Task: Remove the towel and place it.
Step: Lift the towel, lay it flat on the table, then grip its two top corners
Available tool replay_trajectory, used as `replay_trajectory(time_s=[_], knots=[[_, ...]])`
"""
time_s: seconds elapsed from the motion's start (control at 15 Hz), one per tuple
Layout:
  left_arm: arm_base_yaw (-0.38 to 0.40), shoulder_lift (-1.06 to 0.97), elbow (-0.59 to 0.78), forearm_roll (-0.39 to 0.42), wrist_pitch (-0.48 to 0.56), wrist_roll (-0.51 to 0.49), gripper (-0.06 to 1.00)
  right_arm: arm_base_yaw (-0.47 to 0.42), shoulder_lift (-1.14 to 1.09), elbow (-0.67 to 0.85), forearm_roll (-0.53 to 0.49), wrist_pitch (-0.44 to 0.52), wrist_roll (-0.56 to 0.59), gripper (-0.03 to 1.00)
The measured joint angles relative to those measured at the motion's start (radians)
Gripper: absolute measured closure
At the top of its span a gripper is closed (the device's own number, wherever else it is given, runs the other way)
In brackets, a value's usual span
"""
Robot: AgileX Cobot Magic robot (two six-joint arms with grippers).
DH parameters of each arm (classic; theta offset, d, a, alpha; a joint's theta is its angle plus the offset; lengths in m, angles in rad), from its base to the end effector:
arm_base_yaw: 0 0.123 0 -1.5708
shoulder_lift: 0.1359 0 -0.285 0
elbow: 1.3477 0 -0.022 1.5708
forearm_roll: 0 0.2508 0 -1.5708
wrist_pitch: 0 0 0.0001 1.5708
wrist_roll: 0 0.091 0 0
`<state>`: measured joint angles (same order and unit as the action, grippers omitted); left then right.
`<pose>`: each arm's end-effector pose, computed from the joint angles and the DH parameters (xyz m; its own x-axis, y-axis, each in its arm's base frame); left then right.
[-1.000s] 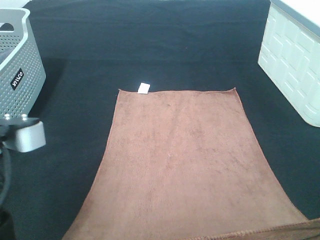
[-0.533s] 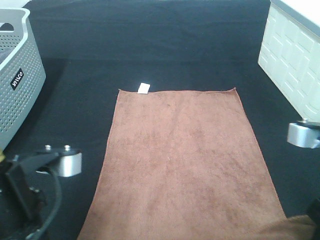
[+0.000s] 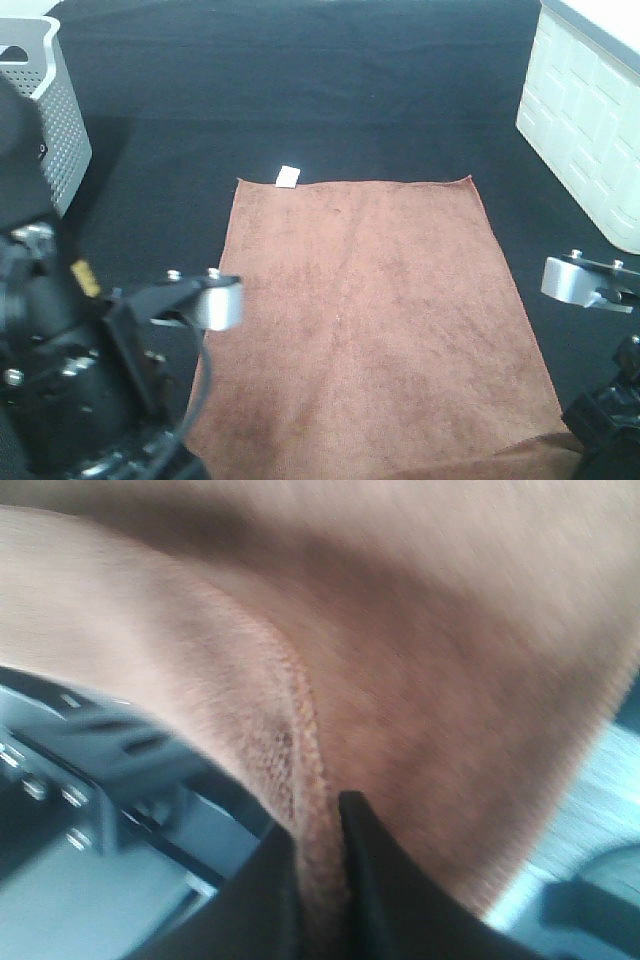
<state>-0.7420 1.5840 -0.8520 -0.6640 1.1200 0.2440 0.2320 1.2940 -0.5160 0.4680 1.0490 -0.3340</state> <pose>0.1493 -0.2054 0.1963 -0.7755 0.6156 0.1399 0.4601 0.7029 -0.5424 0.1449 0.0708 0.1792 -0.9482 -0.3064 0.0840 -0.2501 0.8830 0.3971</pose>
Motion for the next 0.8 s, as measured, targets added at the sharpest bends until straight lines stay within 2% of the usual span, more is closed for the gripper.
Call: replay_trajectory(time_s=[0.13,0.27,0.33,0.4,0.53,0.6,0.67,0.8], knots=[[-0.058,0.064,-0.042,0.000,-0.001,-0.004,0.90,0.000,0.000,0.001,0.002,-0.006,-0.005,0.71],[-0.124,0.121,-0.096,0.003,-0.002,-0.044,0.82,0.000,0.000,0.002,0.003,-0.006,0.014,0.57],[-0.151,0.134,-0.119,0.011,-0.006,-0.078,0.74,0.000,0.000,0.003,0.003,-0.006,0.039,0.49],[-0.175,0.135,-0.141,0.026,-0.012,-0.121,0.61,0.000,0.000,0.003,-0.001,-0.006,0.064,0.40],[-0.207,0.135,-0.185,0.073,-0.008,-0.224,0.26,0.000,0.000,0.003,-0.022,-0.004,0.074,0.24],[-0.210,0.135,-0.209,0.113,0.015,-0.253,0.11,0.000,0.000,0.003,-0.028,-0.004,0.074,0.20],[-0.210,0.135,-0.227,0.145,0.038,-0.268,0.04,0.000,0.000,0.003,-0.028,-0.004,0.074,0.18],[-0.214,0.135,-0.243,0.162,0.068,-0.274,-0.01,0.000,0.000,-0.009,-0.027,-0.001,0.075,0.17]])
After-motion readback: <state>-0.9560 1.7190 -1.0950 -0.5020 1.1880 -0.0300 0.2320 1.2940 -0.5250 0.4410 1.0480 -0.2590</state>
